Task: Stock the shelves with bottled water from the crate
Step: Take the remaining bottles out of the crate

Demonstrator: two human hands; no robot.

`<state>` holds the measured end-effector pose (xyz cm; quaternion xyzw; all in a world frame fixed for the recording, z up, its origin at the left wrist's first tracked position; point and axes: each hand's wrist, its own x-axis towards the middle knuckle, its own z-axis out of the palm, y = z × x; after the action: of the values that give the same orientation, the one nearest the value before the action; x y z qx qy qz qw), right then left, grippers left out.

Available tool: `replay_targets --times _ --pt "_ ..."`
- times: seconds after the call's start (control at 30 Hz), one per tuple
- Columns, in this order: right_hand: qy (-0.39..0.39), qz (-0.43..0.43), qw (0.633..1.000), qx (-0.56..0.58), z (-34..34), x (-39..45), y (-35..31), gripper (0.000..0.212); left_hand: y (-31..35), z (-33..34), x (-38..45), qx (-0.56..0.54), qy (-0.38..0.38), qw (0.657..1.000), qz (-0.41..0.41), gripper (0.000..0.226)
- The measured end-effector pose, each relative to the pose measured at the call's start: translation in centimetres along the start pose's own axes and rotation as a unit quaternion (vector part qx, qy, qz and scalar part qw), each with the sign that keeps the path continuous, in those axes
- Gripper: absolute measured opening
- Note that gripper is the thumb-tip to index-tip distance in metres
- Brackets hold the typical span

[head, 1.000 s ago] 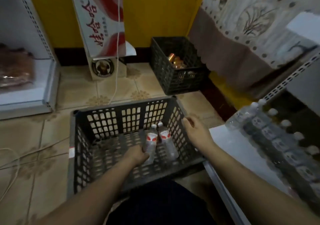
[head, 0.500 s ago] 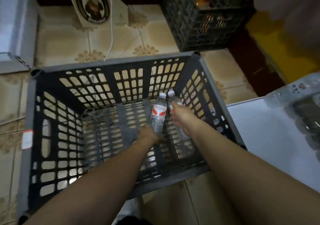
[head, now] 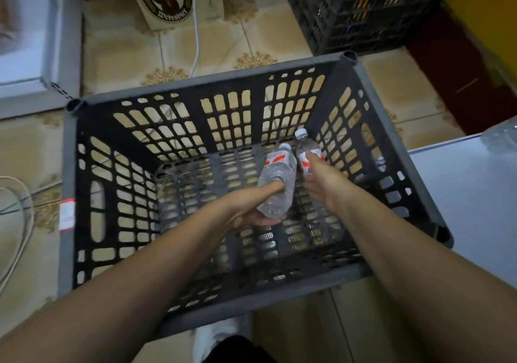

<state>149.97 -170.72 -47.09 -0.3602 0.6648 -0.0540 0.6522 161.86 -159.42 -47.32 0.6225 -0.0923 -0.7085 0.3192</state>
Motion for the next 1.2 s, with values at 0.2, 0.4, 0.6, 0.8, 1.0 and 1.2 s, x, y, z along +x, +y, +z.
replay_targets --times 0.2,0.4,0.6,0.8,1.0,1.2 --pt "-0.040 -0.046 0.998 0.031 -0.1 -0.1 0.2 0.059 -0.5 -0.7 -3.9 0.262 0.003 0.957 0.123 0.024" --pt "-0.063 -0.114 0.989 0.077 -1.3 -2.9 -0.2 0.056 0.1 -0.4 -6.2 0.238 -0.007 0.959 0.153 0.046" --pt "-0.069 -0.232 0.969 0.050 -3.0 -13.0 -3.9 0.052 1.1 0.5 -14.2 0.146 0.008 0.962 0.229 0.044" --pt "-0.053 -0.377 0.925 0.014 -6.0 -28.3 -9.3 0.042 4.3 3.7 -24.7 0.090 -0.027 0.938 0.335 0.062" --pt "-0.046 -0.478 0.877 -0.014 -11.7 -43.0 -10.8 0.042 7.2 9.6 -35.5 0.110 -0.063 0.888 0.442 0.056" --pt "-0.016 -0.515 0.855 -0.052 -18.3 -54.7 -8.8 0.053 7.6 17.6 -44.2 0.158 -0.110 0.830 0.523 0.050"
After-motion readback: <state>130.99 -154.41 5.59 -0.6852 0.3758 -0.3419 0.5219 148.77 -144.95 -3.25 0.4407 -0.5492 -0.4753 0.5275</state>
